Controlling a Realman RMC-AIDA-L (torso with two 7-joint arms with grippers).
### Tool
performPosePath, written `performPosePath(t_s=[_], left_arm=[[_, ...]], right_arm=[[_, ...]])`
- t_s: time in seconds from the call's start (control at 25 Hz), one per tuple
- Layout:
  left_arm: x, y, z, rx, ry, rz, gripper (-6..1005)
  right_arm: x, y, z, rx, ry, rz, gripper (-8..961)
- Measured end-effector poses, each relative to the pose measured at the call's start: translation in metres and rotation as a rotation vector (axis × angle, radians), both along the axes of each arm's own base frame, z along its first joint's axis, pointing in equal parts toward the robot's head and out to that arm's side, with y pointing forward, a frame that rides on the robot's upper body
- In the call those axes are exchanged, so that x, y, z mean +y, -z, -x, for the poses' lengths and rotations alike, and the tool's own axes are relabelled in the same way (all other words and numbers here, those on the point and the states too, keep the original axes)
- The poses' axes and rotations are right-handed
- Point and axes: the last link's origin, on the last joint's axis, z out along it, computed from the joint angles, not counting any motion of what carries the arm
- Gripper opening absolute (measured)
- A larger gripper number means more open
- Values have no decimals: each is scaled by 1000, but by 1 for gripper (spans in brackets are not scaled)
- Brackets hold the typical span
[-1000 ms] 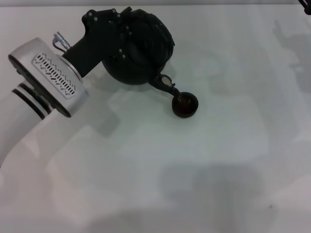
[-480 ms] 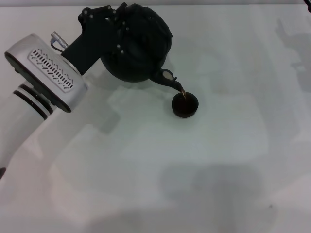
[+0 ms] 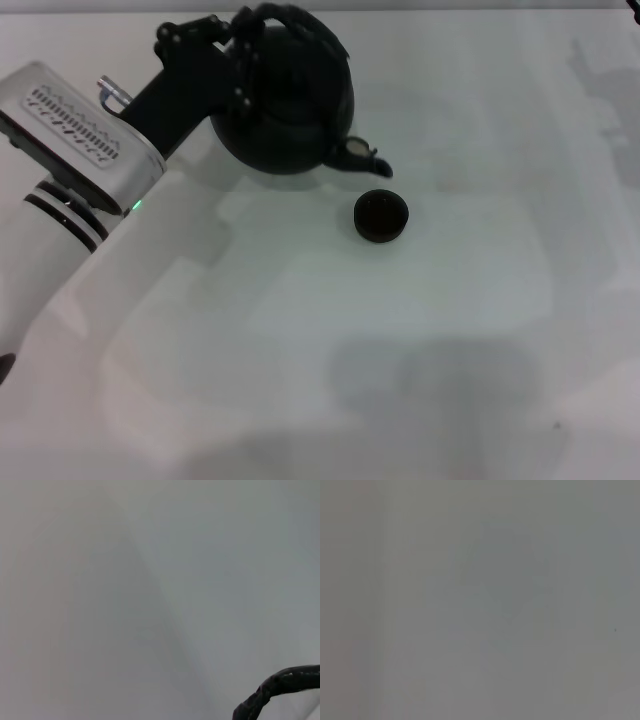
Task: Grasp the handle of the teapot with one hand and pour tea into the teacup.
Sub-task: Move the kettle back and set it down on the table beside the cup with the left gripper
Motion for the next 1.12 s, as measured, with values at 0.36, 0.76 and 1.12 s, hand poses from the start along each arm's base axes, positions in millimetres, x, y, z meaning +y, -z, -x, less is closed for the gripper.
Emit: performPosePath(t_s=[0.36, 0.76, 1.12], left_arm=[[-15, -6, 14, -281, -228, -100, 92], [-36, -5, 39, -479, -398, -64, 91], [-47, -9, 58, -507, -478, -105, 91]], right_arm=[[-1, -2, -2, -4, 3, -3, 875], [1, -4, -2, -9, 1, -6, 875], [0, -4, -3, -10, 3, -7, 875]])
